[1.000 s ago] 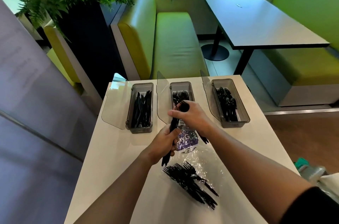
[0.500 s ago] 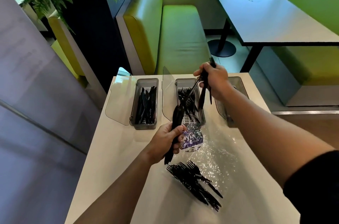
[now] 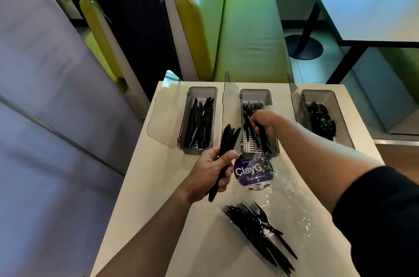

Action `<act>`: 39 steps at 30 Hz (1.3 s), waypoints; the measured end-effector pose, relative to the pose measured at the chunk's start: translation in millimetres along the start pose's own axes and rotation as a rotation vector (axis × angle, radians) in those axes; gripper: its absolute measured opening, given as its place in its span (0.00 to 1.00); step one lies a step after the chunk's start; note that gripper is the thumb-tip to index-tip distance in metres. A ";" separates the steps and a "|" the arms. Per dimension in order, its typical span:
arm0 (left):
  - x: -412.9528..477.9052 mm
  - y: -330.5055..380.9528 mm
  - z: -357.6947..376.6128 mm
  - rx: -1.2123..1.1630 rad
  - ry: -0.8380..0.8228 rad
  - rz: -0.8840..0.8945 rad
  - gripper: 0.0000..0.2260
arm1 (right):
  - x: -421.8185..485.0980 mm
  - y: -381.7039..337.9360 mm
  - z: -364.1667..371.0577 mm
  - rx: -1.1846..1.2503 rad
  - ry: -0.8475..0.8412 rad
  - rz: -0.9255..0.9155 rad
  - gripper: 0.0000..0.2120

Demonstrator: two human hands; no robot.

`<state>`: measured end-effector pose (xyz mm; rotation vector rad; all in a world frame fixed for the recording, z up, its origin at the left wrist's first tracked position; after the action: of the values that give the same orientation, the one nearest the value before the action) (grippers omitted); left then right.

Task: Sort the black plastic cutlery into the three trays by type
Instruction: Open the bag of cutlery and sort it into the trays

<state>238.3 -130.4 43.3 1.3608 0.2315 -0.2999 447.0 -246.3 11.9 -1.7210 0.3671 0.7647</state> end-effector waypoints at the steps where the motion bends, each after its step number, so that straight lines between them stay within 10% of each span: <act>1: -0.9 1.2 -2.6 0.002 -0.001 0.008 0.16 | 2.4 2.4 2.1 0.036 0.014 -0.008 0.05; 12: 16.7 19.2 -58.9 -0.099 0.213 0.063 0.18 | -9.1 -3.2 -4.7 -0.070 0.052 -0.259 0.18; 18: 53.6 25.1 -107.3 0.179 0.491 -0.037 0.11 | -32.6 20.4 -5.3 -0.105 0.025 -0.374 0.14; 39: 68.7 16.6 -126.4 0.642 0.691 -0.066 0.09 | -94.6 27.1 -37.9 -0.115 0.050 -0.591 0.12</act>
<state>309.8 -8.7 10.9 2.0685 0.8057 0.0705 372.2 -303.7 59.0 -1.8272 -0.1590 0.3144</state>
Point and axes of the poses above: each hand's wrist, its own x-axis towards the middle knuckle, its own z-axis out of the palm, y = z × x, the point moved 5 cm from there along x, towards the middle knuckle, and after that the axes turned 10 degrees about x, right-handed, at the moved point
